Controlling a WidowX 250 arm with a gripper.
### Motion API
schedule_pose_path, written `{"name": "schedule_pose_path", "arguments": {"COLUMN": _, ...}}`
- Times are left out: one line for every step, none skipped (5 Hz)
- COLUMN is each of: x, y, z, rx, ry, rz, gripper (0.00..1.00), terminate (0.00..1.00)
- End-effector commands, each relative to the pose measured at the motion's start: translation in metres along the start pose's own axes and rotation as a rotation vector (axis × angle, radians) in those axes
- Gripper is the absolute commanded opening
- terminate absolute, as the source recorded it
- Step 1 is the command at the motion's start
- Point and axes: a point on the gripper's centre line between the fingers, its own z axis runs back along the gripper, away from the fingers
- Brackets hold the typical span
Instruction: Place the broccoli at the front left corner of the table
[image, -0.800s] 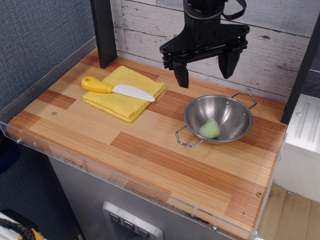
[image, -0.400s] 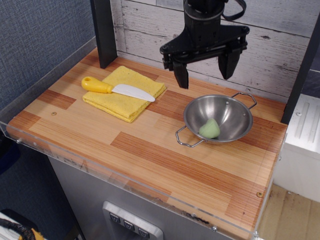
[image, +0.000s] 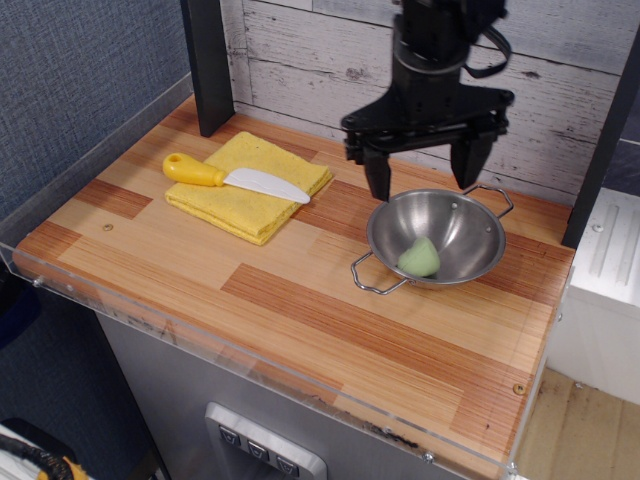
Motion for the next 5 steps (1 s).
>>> {"name": "schedule_pose_path", "arguments": {"x": 0.0, "y": -0.009, "z": -0.008, "rx": -0.023, "ry": -0.039, "rz": -0.024, "gripper": 1.0, "terminate": 0.0}}
{"name": "schedule_pose_path", "arguments": {"x": -0.001, "y": -0.007, "z": -0.018, "rx": -0.008, "ry": -0.033, "rz": -0.025, "gripper": 1.0, "terminate": 0.0}}
{"name": "schedule_pose_path", "arguments": {"x": -0.003, "y": -0.019, "z": -0.029, "rx": 0.017, "ry": -0.026, "rz": -0.032, "gripper": 1.0, "terminate": 0.0}}
{"name": "schedule_pose_path", "arguments": {"x": -0.01, "y": -0.027, "z": -0.042, "rx": 0.032, "ry": 0.0, "rz": -0.042, "gripper": 1.0, "terminate": 0.0}}
{"name": "schedule_pose_path", "arguments": {"x": -0.016, "y": -0.028, "z": -0.05, "rx": 0.045, "ry": 0.017, "rz": -0.053, "gripper": 1.0, "terminate": 0.0}}
